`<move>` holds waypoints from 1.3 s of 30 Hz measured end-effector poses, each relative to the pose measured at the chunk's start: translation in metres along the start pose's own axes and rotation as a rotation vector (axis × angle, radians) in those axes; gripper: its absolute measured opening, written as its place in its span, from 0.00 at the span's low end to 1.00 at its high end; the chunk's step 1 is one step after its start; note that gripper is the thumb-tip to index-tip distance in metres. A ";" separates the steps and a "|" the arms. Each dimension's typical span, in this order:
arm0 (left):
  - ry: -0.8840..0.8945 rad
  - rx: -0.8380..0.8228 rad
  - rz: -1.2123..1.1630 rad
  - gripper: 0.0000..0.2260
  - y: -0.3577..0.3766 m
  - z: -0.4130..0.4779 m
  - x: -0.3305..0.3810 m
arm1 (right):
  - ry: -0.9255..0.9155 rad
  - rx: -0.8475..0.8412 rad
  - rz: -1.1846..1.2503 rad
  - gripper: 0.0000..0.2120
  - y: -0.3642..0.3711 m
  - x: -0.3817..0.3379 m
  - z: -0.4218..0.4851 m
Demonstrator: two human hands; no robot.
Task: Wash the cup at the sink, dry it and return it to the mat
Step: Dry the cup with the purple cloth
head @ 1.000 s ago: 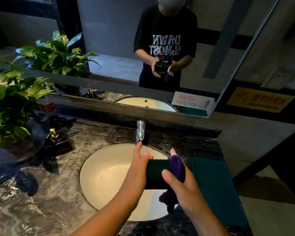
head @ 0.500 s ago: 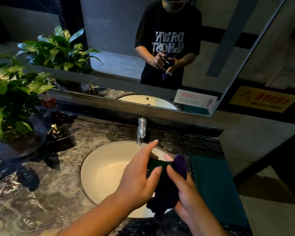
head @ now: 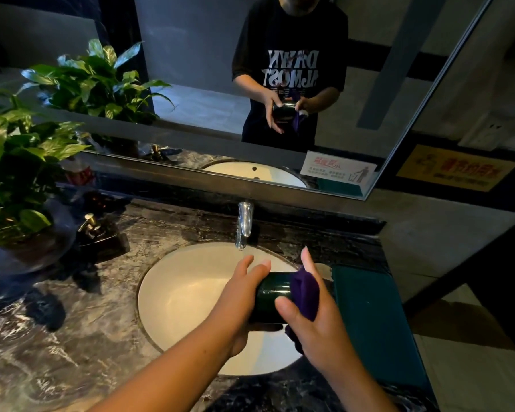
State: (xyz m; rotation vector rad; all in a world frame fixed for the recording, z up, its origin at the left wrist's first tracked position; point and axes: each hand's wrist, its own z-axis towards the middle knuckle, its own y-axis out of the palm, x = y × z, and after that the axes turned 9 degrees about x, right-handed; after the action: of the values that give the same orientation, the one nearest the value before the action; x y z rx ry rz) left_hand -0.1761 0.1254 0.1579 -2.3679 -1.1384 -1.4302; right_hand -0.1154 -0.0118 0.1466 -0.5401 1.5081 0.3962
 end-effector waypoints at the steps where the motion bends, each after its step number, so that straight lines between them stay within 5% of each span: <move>1: -0.101 -0.045 0.006 0.19 -0.004 0.000 0.002 | -0.010 -0.008 -0.033 0.42 0.001 0.000 -0.002; 5: -0.198 -0.024 -0.003 0.18 -0.012 0.000 0.000 | 0.000 -0.036 -0.113 0.44 0.004 0.006 -0.006; 9: 0.414 0.102 0.151 0.18 -0.006 -0.005 -0.019 | 0.171 0.048 0.094 0.42 0.011 0.001 -0.005; 13: 1.110 0.003 0.562 0.28 -0.022 -0.004 -0.026 | 0.426 0.066 0.537 0.34 0.008 0.001 -0.002; 16: 1.324 -0.102 0.663 0.30 -0.037 -0.001 -0.023 | 0.486 0.029 0.569 0.35 0.008 0.004 -0.002; 18: 1.218 -0.143 0.569 0.31 -0.038 -0.001 -0.022 | 0.412 0.030 0.571 0.33 0.009 -0.001 -0.003; 21: 0.729 -0.090 0.313 0.32 -0.023 -0.007 -0.016 | 0.246 0.056 0.391 0.20 0.013 -0.008 -0.007; 25: 0.077 -0.072 -0.062 0.26 -0.014 -0.001 -0.014 | 0.034 0.042 0.000 0.37 0.010 -0.007 -0.009; 30: -0.410 -0.121 -0.030 0.15 -0.025 0.000 -0.009 | 0.005 -0.093 -0.291 0.45 0.002 0.002 -0.017; 34: -0.222 0.022 -0.023 0.14 -0.015 -0.003 -0.019 | 0.035 -0.077 -0.222 0.44 0.004 0.006 -0.021; 39: 0.541 0.094 0.165 0.15 -0.011 -0.009 -0.026 | 0.220 -0.007 0.200 0.36 0.009 -0.001 -0.013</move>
State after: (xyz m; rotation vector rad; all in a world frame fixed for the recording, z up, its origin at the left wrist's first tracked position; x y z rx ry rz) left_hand -0.1965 0.1146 0.1394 -1.7910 -0.8226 -1.7554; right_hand -0.1311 -0.0116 0.1465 -0.4500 1.7813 0.5094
